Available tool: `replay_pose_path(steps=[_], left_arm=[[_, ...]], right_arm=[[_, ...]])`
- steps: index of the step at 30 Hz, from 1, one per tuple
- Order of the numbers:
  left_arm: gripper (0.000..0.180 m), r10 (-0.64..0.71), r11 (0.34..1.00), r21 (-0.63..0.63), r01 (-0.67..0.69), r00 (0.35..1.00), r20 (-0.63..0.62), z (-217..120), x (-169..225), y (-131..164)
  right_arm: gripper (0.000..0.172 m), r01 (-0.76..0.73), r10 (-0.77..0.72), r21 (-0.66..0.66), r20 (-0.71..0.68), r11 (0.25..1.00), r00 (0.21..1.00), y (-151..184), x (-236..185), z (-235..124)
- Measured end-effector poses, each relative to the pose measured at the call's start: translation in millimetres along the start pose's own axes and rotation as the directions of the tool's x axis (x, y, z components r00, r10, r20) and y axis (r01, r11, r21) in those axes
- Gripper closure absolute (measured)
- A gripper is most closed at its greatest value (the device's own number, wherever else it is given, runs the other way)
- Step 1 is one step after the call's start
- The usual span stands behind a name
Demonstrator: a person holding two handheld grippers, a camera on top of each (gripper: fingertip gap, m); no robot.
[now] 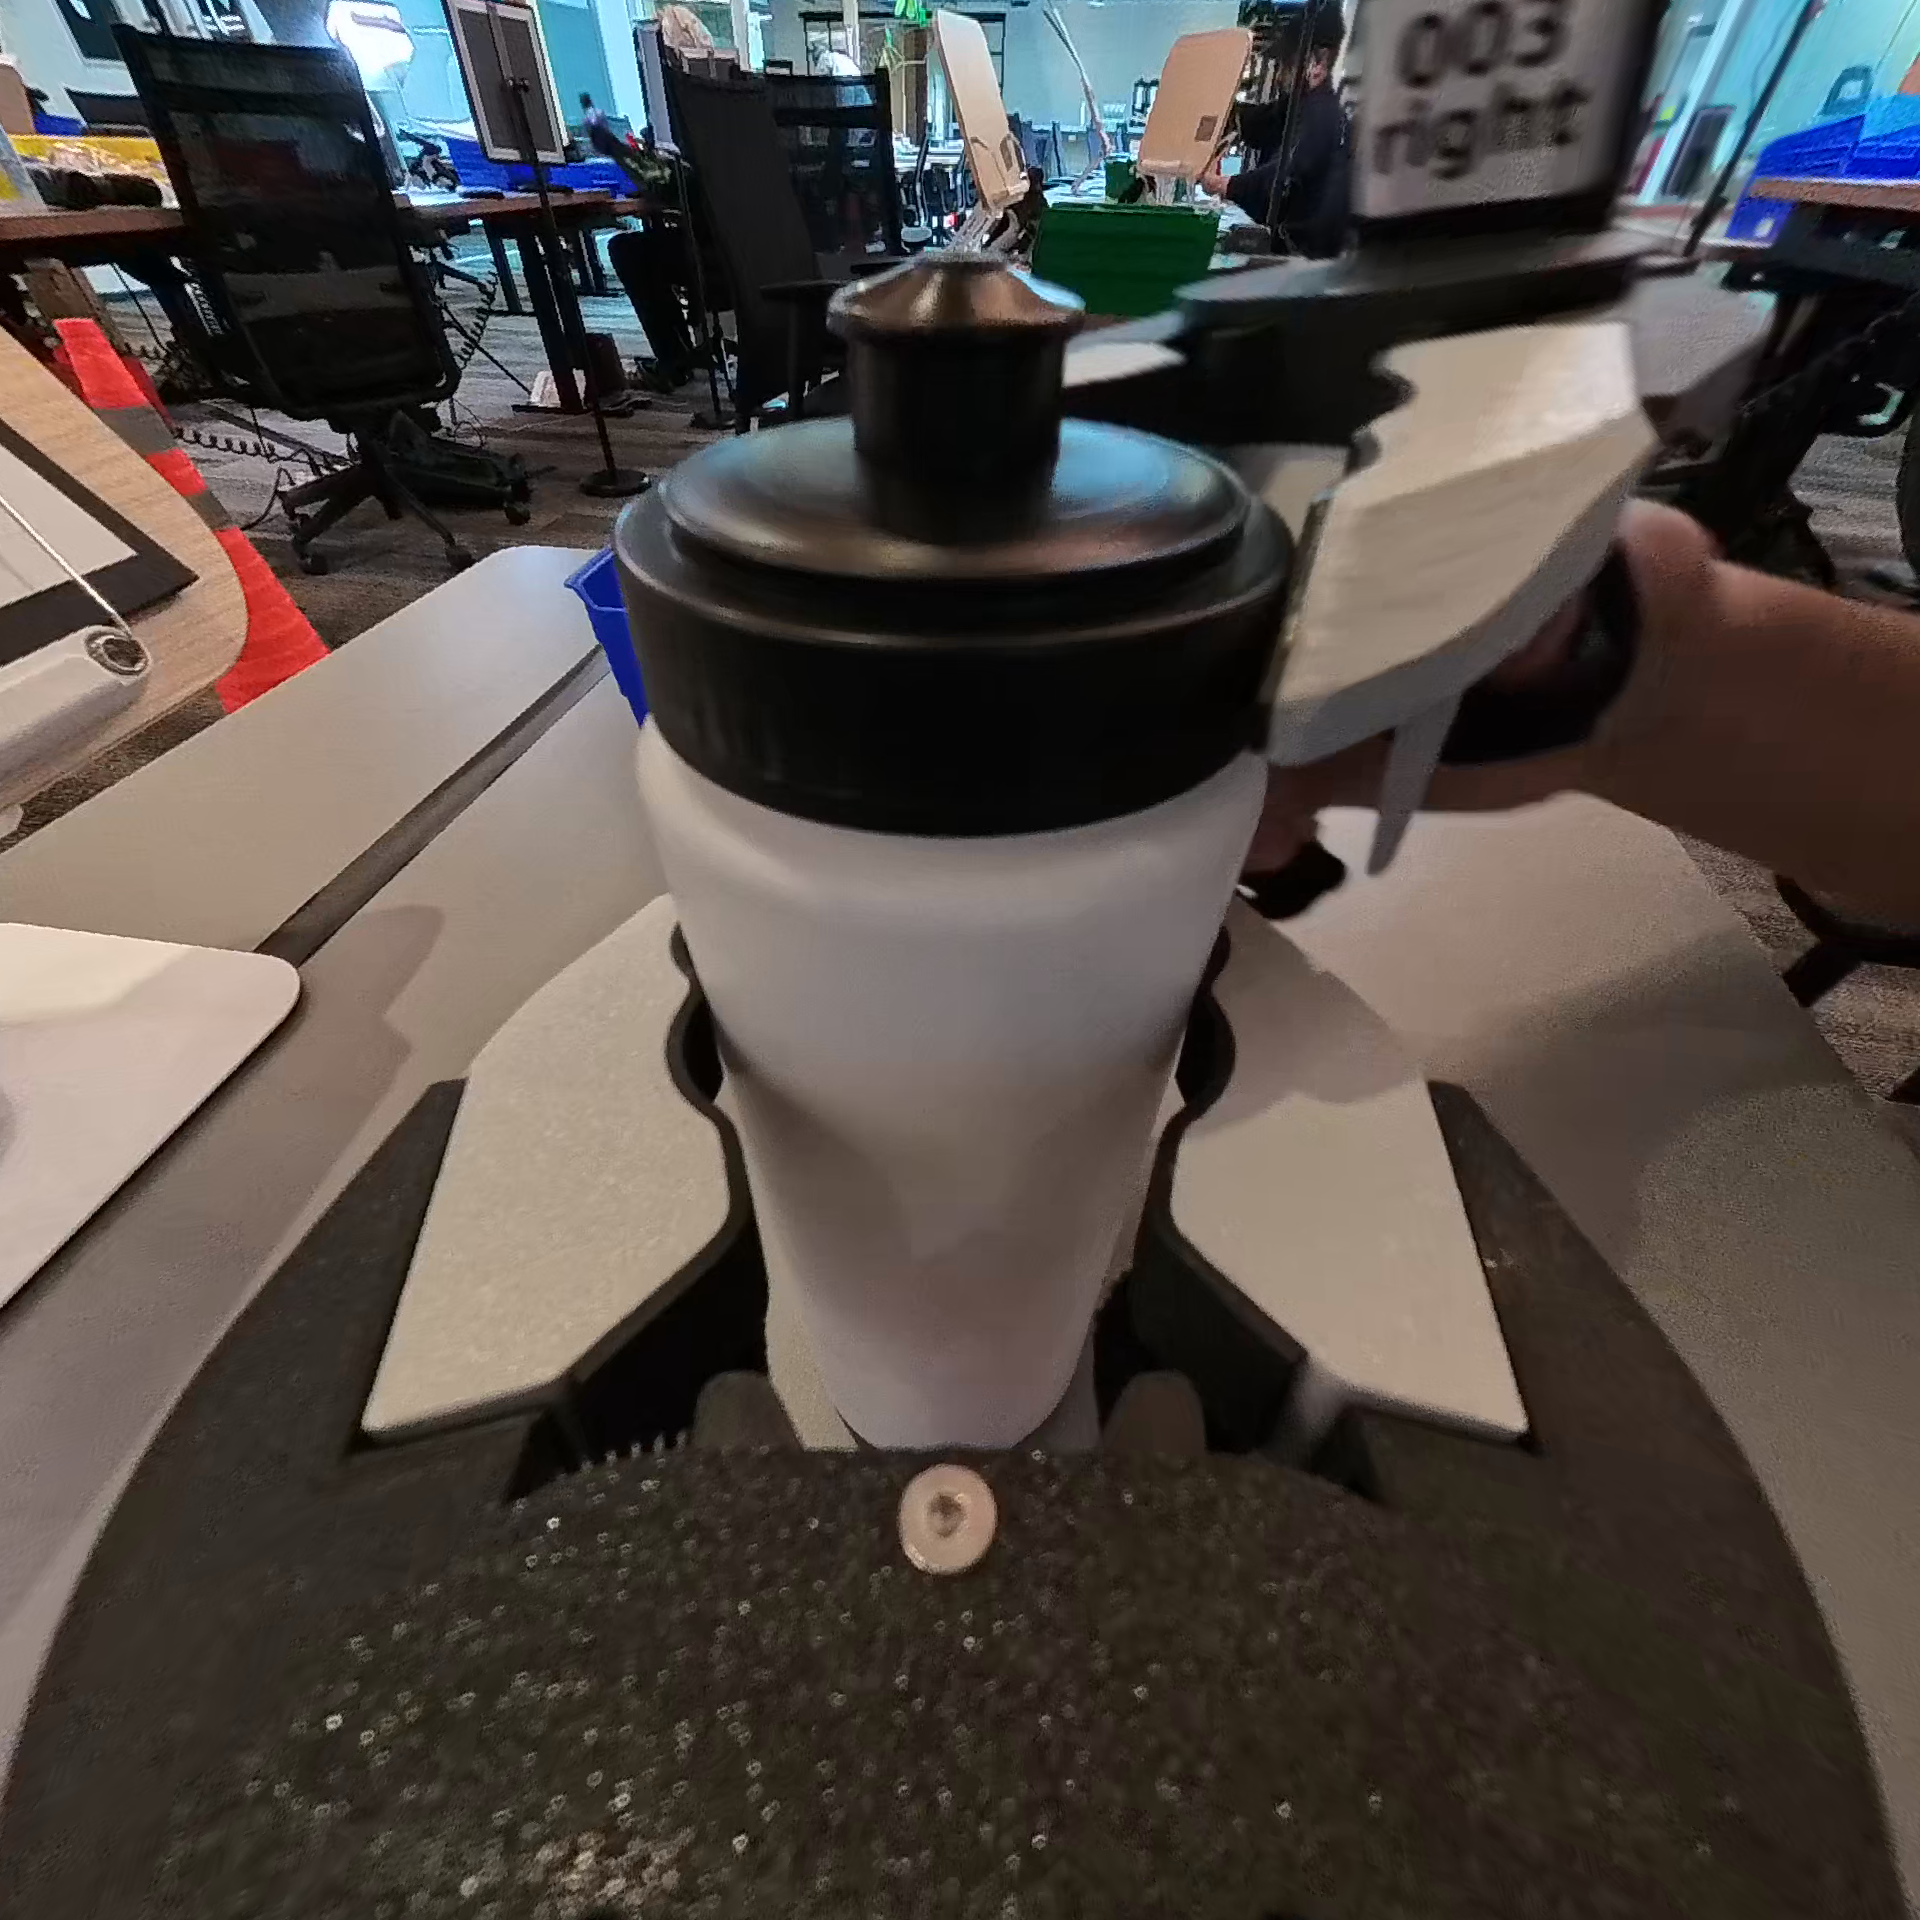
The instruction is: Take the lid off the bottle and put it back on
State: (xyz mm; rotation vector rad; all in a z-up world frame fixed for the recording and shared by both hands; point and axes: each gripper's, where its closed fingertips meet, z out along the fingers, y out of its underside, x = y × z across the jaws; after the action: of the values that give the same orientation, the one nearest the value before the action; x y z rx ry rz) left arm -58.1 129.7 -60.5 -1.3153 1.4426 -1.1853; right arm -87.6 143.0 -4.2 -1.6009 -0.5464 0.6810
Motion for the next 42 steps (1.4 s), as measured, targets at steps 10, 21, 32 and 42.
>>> replay_pose_path(steps=[10, 21, 32, 42], left_arm=[[0.093, -0.001, 1.000, 0.001, 0.001, 1.000, -0.002, -0.3, 1.0, -0.1], [0.093, -0.003, 1.000, -0.003, 0.003, 1.000, 0.009, -0.1, 1.4, 0.1], [0.093, -0.009, 1.000, -0.001, 0.009, 1.000, 0.003, -0.1, 2.1, 0.3], [0.093, -0.010, 1.000, 0.002, 0.010, 1.000, 0.003, 0.6, 2.2, 0.4]], right_arm=[[0.090, -0.032, 0.026, 0.017, 0.250, 0.999, 0.968, -12.4, -5.3, -8.5], [0.102, 0.039, 0.018, 0.134, -0.402, 0.990, 0.916, -7.0, 4.3, -1.7], [0.101, 0.025, -0.005, -0.054, 0.350, 0.998, 0.937, -3.9, -3.7, -1.0], [0.084, 0.050, -0.003, 0.176, -0.257, 0.983, 0.966, -17.6, 12.7, -30.6]])
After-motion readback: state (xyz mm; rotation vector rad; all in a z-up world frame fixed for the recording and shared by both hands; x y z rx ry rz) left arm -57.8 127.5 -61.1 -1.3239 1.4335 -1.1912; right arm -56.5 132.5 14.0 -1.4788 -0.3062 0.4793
